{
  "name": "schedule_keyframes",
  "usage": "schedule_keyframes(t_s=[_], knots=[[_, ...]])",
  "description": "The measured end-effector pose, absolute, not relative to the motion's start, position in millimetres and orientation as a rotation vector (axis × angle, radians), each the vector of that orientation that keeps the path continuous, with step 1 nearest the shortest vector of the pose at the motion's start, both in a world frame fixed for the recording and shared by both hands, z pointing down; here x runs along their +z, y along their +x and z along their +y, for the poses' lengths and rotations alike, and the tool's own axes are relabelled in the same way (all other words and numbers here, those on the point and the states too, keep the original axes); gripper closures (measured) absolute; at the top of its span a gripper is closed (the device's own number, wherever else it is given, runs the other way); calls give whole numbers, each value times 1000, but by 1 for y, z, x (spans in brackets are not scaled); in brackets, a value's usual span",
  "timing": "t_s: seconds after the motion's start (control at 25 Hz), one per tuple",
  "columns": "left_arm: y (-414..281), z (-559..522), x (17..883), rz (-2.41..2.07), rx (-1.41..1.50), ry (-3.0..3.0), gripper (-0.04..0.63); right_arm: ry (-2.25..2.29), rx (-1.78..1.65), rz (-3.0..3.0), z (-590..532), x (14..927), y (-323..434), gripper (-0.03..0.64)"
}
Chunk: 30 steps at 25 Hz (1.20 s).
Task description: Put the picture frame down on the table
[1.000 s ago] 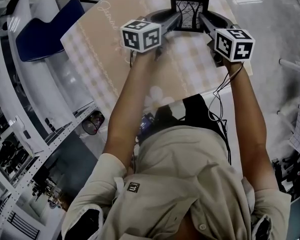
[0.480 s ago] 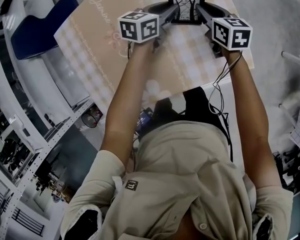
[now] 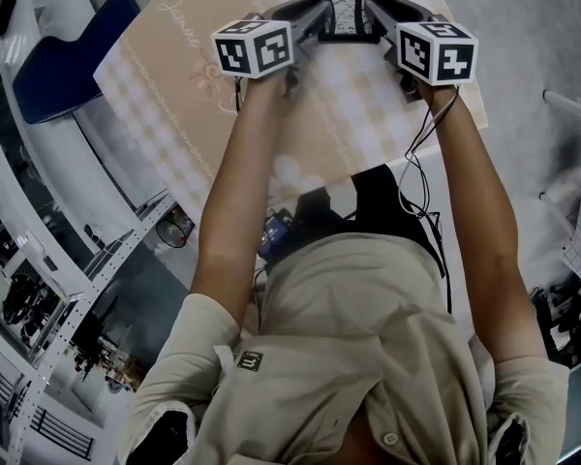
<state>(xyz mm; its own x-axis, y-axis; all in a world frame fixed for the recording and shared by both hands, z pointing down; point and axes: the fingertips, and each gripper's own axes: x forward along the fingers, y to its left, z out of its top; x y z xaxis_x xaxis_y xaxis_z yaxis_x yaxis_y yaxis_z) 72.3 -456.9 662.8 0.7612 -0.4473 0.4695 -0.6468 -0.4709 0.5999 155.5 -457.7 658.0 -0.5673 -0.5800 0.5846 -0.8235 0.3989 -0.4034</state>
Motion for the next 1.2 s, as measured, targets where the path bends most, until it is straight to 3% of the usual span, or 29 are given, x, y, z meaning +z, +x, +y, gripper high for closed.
schedule_keyframes(t_s=[0.44,1.2], knots=[[74,-465,671,-833,303,2112,502,1240,942,-2299,-468,667,155,528],[73,-476,686,-1012,538,2115,471,1261,868,-2186,-479,688,158,524]])
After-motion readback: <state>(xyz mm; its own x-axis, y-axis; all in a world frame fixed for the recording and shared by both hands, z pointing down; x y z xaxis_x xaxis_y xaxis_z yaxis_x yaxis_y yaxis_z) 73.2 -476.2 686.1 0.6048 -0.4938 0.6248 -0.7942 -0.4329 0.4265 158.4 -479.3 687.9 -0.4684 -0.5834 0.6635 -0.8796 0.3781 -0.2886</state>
